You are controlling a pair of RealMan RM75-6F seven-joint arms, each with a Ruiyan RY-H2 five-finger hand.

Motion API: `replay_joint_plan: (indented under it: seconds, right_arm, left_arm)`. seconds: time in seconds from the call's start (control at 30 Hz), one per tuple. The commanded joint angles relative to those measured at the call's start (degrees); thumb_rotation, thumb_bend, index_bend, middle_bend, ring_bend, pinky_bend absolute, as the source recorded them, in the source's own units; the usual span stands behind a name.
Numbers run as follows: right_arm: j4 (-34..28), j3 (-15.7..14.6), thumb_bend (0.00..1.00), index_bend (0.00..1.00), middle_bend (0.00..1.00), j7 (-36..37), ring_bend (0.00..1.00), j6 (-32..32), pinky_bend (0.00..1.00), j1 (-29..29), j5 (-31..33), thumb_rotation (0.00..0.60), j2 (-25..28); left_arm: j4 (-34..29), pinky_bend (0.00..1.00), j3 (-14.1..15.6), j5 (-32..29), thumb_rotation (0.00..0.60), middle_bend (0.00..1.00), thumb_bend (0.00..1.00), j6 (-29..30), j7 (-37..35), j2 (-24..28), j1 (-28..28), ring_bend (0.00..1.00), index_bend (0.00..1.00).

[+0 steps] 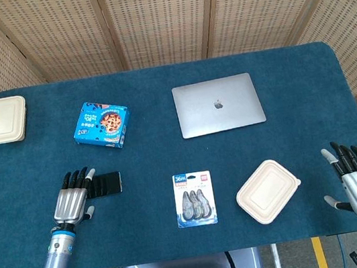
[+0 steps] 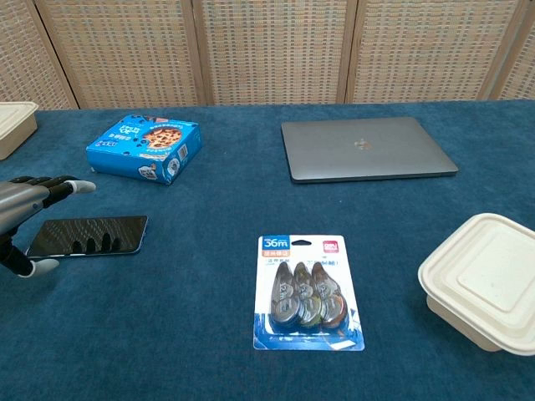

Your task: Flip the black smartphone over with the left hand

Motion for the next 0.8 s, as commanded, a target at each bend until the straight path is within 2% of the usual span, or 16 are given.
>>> replay_joint_plan:
  seconds: [0.03,0.37,0.8]
  right_arm:
    - [0.0,0.0,0.05,0.0,0.0,0.0,0.0,0.0,0.0,0.0,0.0,0.6,0.0]
    - [0.3,0.1,0.05,0.0,0.0,-0.2,0.0,-0.5,0.0,0.2,0.4,0.6,-0.3]
    - [0.5,0.2,0.05,0.0,0.0,-0.3,0.0,-0.8,0.0,0.4,0.9,0.6,-0.4]
  left_arm:
    - [1.0,0.0,-0.4,-0.9,0.6,0.0,0.32,-0.3,0.4,-0.9,-0.7,0.0,0.0]
    - [4.3,0.0,-1.6,-4.0,0.6,0.0,0.32,-1.4,0.7,-2.8,-2.9,0.0,0.01]
    - [6.0,0.0,-1.0,-5.1,0.6,0.0,0.32,-2.2,-0.2,-4.2,-4.8,0.0,0.01]
